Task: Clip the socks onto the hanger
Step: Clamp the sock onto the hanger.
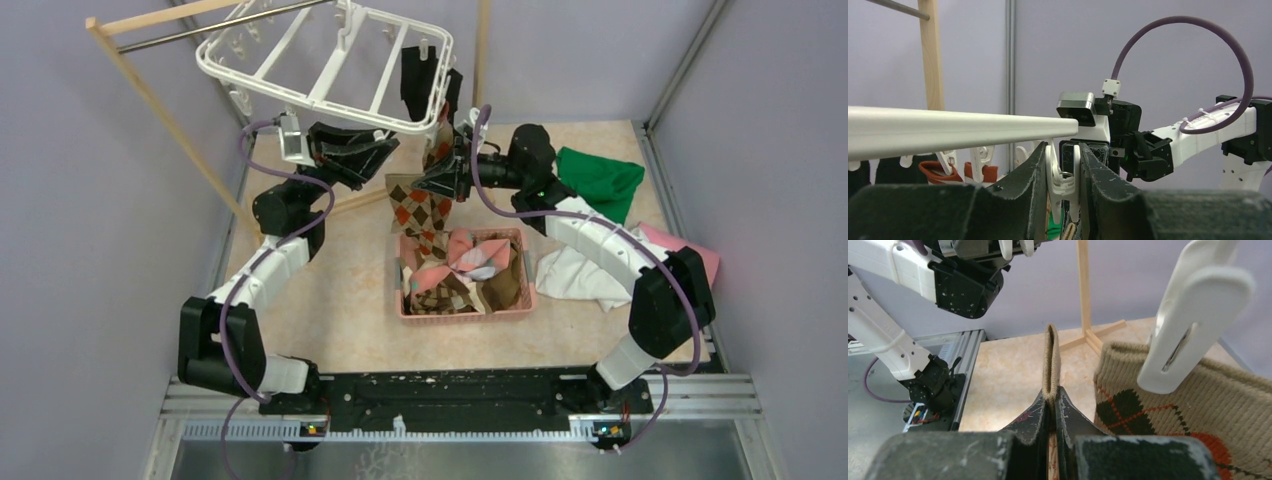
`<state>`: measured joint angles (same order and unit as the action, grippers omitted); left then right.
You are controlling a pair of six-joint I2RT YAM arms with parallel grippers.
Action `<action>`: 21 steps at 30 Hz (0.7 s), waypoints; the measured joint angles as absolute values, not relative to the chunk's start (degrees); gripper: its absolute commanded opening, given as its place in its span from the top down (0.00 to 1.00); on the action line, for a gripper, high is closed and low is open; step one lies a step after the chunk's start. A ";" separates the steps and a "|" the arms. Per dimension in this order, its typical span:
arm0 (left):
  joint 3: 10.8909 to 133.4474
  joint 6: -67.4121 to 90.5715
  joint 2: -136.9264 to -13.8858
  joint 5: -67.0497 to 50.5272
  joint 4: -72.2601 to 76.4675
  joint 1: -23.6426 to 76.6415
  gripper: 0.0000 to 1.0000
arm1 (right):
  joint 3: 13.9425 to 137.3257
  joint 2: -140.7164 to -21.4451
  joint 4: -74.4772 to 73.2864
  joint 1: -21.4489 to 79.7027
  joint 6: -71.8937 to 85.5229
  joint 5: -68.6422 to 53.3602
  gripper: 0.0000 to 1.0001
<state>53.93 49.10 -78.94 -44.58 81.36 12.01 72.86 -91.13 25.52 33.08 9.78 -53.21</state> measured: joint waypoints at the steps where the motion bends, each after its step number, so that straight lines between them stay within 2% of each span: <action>1: 53.71 48.51 -78.50 -44.36 81.06 12.08 1.00 | 73.12 -91.15 25.23 33.08 9.56 -53.25 1.00; 21: 53.45 48.95 -78.30 -44.51 82.52 12.16 1.00 | 80.42 -92.66 25.47 33.08 11.81 -53.67 1.00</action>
